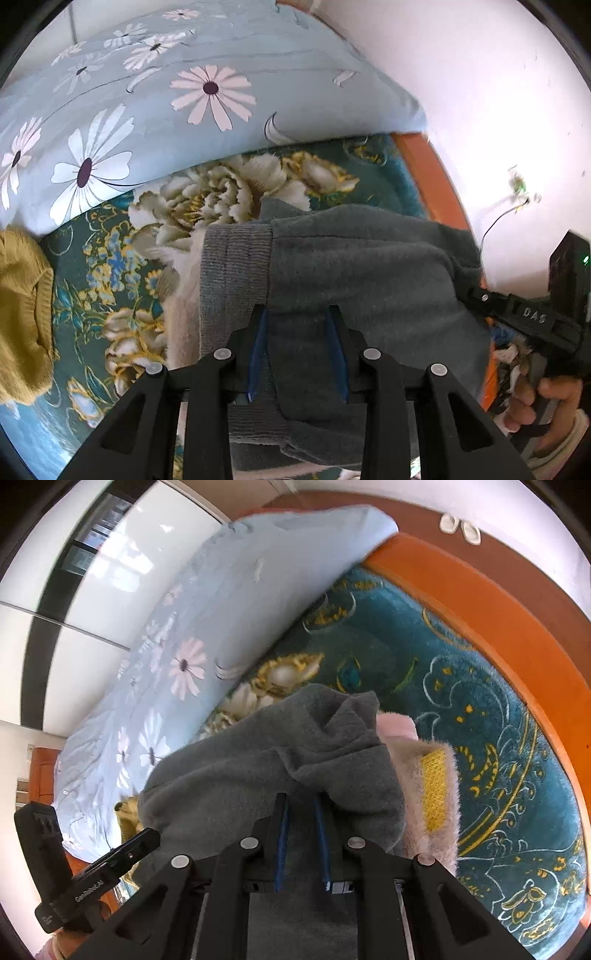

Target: Fold clothes

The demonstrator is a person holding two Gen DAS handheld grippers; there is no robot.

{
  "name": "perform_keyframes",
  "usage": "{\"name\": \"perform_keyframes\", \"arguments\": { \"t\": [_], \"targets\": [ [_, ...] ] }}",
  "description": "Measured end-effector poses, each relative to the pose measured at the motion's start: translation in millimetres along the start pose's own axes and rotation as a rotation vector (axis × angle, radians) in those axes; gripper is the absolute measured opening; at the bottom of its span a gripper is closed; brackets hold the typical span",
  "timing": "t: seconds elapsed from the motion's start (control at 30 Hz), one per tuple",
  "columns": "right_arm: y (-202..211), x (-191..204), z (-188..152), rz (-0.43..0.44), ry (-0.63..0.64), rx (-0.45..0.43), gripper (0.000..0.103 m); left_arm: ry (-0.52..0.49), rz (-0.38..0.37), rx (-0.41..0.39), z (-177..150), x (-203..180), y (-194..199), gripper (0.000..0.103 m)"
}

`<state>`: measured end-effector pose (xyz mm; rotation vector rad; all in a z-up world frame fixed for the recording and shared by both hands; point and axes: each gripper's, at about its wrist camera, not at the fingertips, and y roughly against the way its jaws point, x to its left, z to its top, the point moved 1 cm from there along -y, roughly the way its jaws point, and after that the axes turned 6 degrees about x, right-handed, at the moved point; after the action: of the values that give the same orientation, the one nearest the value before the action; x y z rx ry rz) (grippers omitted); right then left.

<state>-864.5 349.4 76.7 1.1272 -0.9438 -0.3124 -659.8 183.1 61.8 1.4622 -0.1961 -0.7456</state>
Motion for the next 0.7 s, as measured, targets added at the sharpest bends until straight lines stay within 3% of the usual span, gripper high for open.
{"name": "perform_keyframes", "arguments": {
  "t": [0.1,0.23,0.4,0.5,0.53,0.6,0.63,0.7],
  "targets": [
    [27.9,9.2,-23.6,0.055,0.024,-0.083,0.019,-0.017,0.036,-0.058,-18.0,-2.5,22.0,0.033],
    [55.7,32.6,-63.2,0.115,0.060,-0.129,0.019,-0.011,0.050,-0.118,-47.8,3.5,47.3,0.033],
    [47.2,77.1,-115.7,0.114,0.198,-0.055,0.019,0.009,0.096,-0.111,-81.2,16.6,54.6,0.033],
    [26.9,92.9,-141.9,0.096,0.204,0.027,0.019,0.034,0.109,-0.110,-104.0,26.3,55.8,0.033],
    [19.6,96.4,-150.7,0.089,0.195,0.043,0.022,0.037,0.114,-0.105,-111.0,28.9,55.5,0.033],
    [12.1,97.4,-160.2,0.060,0.177,0.048,0.049,0.042,0.124,-0.092,-124.8,33.9,54.5,0.036],
    [8.5,97.1,-165.0,0.041,0.163,0.047,0.057,0.047,0.126,-0.081,-130.6,36.7,53.1,0.037],
    [1.4,96.5,-174.5,0.003,0.137,0.046,0.064,0.049,0.131,-0.057,-141.4,41.1,49.5,0.038]
  ]
}}
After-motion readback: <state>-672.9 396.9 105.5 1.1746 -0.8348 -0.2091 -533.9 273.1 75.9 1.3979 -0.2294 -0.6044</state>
